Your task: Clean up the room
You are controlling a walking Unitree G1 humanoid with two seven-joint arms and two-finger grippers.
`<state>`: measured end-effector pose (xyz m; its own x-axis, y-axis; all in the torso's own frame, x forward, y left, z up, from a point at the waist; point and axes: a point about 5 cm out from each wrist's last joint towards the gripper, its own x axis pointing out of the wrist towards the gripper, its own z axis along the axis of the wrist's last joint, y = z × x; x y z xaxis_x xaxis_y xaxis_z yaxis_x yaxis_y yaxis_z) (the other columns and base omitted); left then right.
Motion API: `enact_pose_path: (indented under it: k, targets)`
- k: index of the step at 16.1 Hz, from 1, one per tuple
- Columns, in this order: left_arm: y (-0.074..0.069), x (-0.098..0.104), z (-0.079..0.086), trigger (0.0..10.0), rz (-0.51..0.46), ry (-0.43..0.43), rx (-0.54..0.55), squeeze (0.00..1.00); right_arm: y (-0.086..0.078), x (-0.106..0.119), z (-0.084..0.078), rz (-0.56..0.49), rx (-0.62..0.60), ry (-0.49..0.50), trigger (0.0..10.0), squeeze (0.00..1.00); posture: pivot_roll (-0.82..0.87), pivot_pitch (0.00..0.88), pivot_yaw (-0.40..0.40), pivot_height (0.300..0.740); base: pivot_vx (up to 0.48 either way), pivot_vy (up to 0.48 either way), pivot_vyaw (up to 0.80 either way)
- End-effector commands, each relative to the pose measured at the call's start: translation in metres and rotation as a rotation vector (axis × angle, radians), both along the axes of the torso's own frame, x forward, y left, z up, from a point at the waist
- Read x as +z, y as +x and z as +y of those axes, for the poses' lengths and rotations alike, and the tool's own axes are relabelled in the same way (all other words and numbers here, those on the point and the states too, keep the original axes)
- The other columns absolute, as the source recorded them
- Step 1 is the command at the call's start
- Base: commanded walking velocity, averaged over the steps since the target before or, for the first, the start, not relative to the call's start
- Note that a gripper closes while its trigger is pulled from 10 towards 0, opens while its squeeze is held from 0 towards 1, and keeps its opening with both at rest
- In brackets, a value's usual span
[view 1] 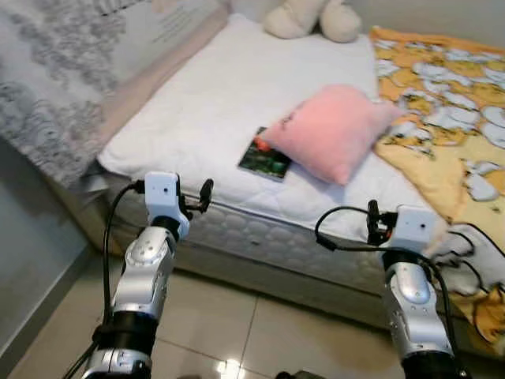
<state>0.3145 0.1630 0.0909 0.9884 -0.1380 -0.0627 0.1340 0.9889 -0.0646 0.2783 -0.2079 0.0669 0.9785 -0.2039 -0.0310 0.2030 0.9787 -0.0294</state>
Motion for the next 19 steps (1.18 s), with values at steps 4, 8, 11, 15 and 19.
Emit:
enact_pose_path:
  k: [4, 8, 11, 15, 19]
  targets:
    - [0.005, 0.002, -0.009, 10.0, 0.003, -0.021, -0.039, 1.0, 0.0, 0.006, -0.003, -0.03, -0.024, 0.016, 10.0, 1.0, 0.05, 0.0, 0.002, 0.728, 0.0, 0.0, 0.0]
    - [0.003, -0.002, -0.015, 10.0, 0.015, -0.019, -0.089, 1.0, -0.003, 0.005, -0.002, -0.034, -0.019, 0.007, 10.0, 1.0, 0.03, 0.0, 0.016, 0.728, 0.0, 0.0, 0.0]
    - [0.003, -0.002, -0.02, 10.0, 0.011, -0.038, -0.11, 1.0, -0.004, 0.004, 0.002, -0.027, 0.013, 0.006, 10.0, 1.0, 0.02, 0.0, 0.018, 0.728, 0.0, 0.0, 0.0]
    - [0.007, 0.002, -0.022, 10.0, 0.006, -0.079, -0.12, 1.0, -0.001, 0.005, 0.004, -0.033, 0.035, 0.008, 10.0, 1.0, 0.03, 0.0, 0.012, 0.728, 0.0, 0.0, 0.0]
    - [0.008, 0.004, -0.023, 10.0, -0.018, 0.014, -0.157, 0.0, 0.001, -0.001, 0.008, 0.027, 0.052, -0.024, 10.0, 1.0, 0.03, 0.0, 0.016, 0.728, 0.0, 0.0, -0.18]
